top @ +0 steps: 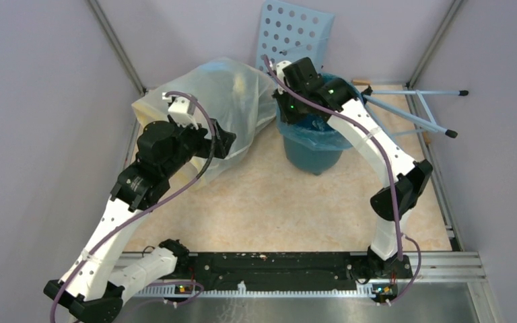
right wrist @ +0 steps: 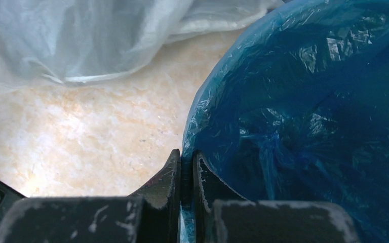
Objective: Put the trash bags into the trash bin
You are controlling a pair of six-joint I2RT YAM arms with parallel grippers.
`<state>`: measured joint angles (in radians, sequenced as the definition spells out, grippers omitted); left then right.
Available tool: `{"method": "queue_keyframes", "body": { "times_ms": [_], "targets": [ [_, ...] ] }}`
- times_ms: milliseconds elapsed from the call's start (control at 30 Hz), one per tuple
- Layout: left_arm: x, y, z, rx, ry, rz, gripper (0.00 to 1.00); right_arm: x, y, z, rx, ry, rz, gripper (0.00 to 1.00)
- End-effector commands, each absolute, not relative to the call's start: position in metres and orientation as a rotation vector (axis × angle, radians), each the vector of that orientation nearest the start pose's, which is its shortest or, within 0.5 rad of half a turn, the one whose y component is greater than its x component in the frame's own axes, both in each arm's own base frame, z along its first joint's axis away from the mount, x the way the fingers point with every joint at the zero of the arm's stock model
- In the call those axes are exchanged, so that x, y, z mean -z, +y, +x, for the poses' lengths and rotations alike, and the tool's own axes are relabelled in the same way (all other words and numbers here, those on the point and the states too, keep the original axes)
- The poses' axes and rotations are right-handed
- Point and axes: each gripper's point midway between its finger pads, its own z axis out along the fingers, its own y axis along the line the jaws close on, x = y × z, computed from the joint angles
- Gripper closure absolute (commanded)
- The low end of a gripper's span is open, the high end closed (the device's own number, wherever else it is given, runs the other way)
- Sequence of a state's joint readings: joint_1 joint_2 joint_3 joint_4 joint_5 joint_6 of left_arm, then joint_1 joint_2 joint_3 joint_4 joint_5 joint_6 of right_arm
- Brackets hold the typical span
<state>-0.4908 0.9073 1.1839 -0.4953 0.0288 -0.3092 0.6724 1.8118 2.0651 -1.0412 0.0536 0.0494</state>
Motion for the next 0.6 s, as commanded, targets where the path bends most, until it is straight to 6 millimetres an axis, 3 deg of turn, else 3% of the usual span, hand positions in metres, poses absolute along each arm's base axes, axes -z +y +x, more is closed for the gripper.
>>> {"method": "queue_keyframes", "body": {
  "times_ms": [0,167,300,400,567],
  "targets": [
    [-0.369,-0.159,0.269,0.585,1.765,0.178,0.01,-0.31,0.326,0.355,-0.432,2.168,-0.732,1.0],
    [-0.364,-0.165,0.271,0.617,1.774,0.176,0.01,-0.312,0.354,0.35,-0.481,2.137,-0.782,0.97],
    [-0.36,-0.168,0.272,0.636,1.784,0.168,0.01,-0.315,0.361,0.343,-0.493,2.109,-0.813,0.67],
    [-0.356,-0.169,0.27,0.645,1.79,0.168,0.01,-0.323,0.355,0.339,-0.483,2.083,-0.814,0.5],
    [-0.336,-0.169,0.262,0.664,1.821,0.175,0.01,-0.348,0.329,0.329,-0.445,2.001,-0.762,0.38]
  ]
}}
